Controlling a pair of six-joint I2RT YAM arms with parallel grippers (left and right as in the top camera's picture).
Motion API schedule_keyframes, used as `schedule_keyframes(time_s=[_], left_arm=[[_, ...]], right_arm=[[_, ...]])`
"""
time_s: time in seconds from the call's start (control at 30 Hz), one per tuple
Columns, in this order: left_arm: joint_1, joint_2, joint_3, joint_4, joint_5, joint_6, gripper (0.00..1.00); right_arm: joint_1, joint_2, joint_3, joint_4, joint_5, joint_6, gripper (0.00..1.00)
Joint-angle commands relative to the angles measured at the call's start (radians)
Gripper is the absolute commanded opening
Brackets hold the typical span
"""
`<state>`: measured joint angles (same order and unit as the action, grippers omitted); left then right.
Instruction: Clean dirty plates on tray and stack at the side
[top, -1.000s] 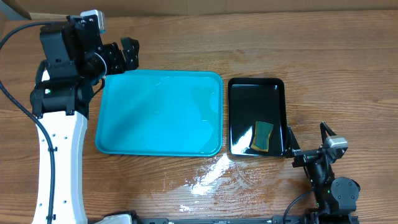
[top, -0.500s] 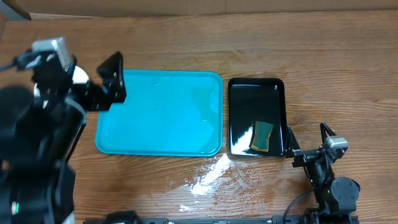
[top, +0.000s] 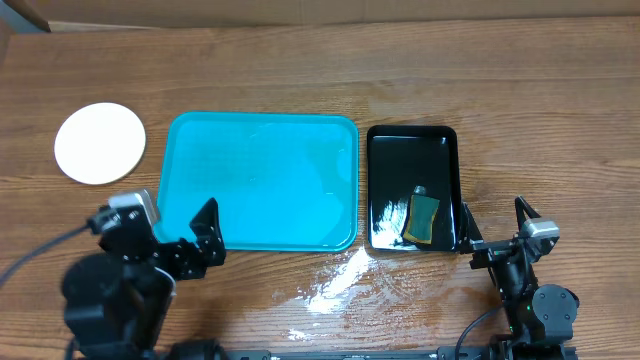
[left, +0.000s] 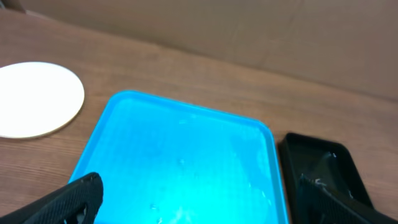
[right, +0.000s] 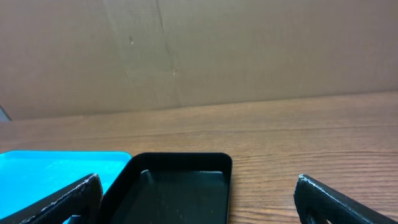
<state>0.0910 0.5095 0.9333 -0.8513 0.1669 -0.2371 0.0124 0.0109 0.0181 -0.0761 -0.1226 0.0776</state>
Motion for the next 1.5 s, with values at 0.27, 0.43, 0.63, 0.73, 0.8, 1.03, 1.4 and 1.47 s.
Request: schedule_keyframes(time_s=[0.27, 0.43, 0.63, 0.73, 0.8, 1.03, 1.4, 1.47], left_arm=[[-0.007, -0.379, -0.512, 0.910, 0.007, -0.137, 1.00], [-0.007, -0.487, -0.644, 1.067, -0.036, -0.137, 1.00], [-0.035, -0.506, -0.708, 1.089, -0.142, -0.135, 1.00], [-0.035, -0.506, -0.747, 1.092, -0.166, -0.134, 1.00], [-0.034, -0.506, -0.788, 1.096, -0.171, -0.134, 1.00], [-0.032, -0.506, -0.870, 1.099, -0.174, -0.137, 1.00], [-0.003, -0.506, -0.929, 0.937, -0.201, -0.113, 1.00], [-0.003, -0.506, -0.929, 0.853, -0.201, -0.065, 1.00]], right_arm=[[-0.006, -0.008, -0.010, 0.003, 0.010, 0.000, 1.00], [-0.006, -0.008, -0.010, 0.003, 0.010, 0.000, 1.00], [-0.006, -0.008, -0.010, 0.003, 0.010, 0.000, 1.00], [-0.006, -0.008, -0.010, 0.003, 0.010, 0.000, 1.00], [-0.006, -0.008, -0.010, 0.003, 0.010, 0.000, 1.00], [-0.006, -0.008, -0.010, 0.003, 0.010, 0.000, 1.00], [-0.006, -0.008, -0.010, 0.003, 0.010, 0.000, 1.00], [-0.006, -0.008, -0.010, 0.003, 0.010, 0.000, 1.00]])
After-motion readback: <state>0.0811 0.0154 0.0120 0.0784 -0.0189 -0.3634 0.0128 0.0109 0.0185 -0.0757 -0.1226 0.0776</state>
